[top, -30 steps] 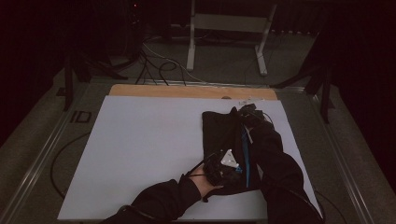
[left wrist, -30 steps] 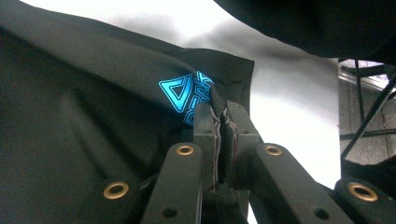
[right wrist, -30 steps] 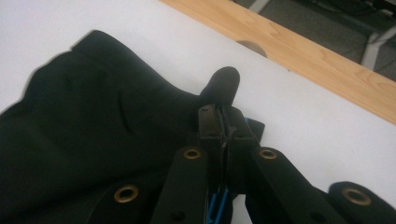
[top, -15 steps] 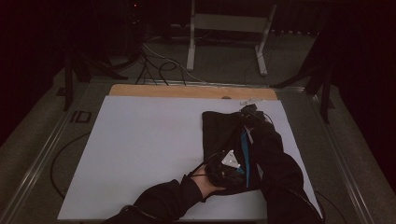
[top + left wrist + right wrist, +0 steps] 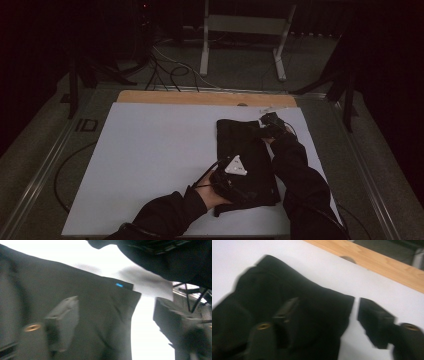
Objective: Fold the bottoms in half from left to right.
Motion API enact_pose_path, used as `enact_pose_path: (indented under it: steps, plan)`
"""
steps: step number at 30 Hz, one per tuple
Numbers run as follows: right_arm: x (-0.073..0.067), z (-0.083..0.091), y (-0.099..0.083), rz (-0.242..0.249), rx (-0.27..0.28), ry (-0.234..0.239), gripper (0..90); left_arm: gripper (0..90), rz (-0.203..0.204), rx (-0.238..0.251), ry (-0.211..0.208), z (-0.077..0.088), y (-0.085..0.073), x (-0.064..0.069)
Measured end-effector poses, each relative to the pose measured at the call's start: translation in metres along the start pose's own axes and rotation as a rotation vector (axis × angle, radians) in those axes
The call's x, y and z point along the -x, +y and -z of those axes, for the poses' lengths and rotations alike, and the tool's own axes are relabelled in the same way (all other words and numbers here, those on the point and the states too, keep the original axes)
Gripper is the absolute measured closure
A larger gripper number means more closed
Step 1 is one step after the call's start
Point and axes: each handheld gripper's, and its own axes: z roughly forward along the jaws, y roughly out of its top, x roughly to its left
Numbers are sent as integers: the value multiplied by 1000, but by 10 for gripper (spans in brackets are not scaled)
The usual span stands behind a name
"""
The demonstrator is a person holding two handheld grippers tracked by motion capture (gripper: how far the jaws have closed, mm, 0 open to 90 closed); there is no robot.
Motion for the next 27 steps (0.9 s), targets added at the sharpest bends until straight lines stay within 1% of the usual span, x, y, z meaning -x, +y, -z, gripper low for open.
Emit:
enact_pose_path:
  steps: [1,2,3,4,5,6,7,9,10,12,13,14,15,16,17,18,20,22,23,24,25,27]
  plan:
    - [-1,4,0,-4,-4,43,164,89,-1,4,6,4,-2,-3]
    - [-1,4,0,-4,-4,43,164,43,-1,4,6,4,-2,-3]
    - [-3,7,-1,4,-7,67,135,43,-4,1,6,6,-3,-4]
    - [-5,11,-2,-2,-5,83,134,2,-6,8,28,11,-6,-6]
    - [-7,14,-3,4,-8,91,133,2,-4,16,24,14,-8,-8]
    - [-9,17,-5,5,-2,87,133,0,-2,22,29,16,-10,-10]
    - [-10,20,-7,-2,5,92,130,0,-1,31,36,19,-12,-12]
    - [-10,24,-8,-8,5,101,123,0,1,37,31,21,-15,-14]
    - [-11,29,-13,-21,19,105,125,0,5,47,39,26,-20,-19]
    - [-11,32,-15,-25,23,106,126,0,11,47,44,28,-22,-21]
    - [-11,37,-20,-33,26,108,124,0,18,55,46,32,-27,-25]
    - [-11,37,-20,-33,26,108,124,0,18,55,46,32,-27,-25]
    - [-13,42,-26,-31,28,115,115,0,26,61,55,35,-32,-29]
    - [-14,45,-30,-26,30,115,116,0,30,66,54,37,-34,-31]
    - [-15,48,-33,-24,36,117,115,0,30,66,54,37,-34,-31]
    - [-17,50,-36,-31,42,115,116,0,37,67,56,38,-37,-32]
    - [-20,56,-42,-45,56,135,122,0,47,74,61,42,-42,-37]
    - [-21,58,-45,-43,60,138,122,0,47,74,61,42,-42,-37]
    - [-24,63,-50,-37,58,143,131,0,54,81,61,43,-45,-39]
    - [-24,63,-50,-37,58,143,131,0,59,80,65,45,-47,-40]
    - [-28,68,-55,-44,61,155,136,0,62,85,69,47,-51,-43]
    - [-32,74,-59,-35,69,152,136,0,67,88,79,50,-54,-47]
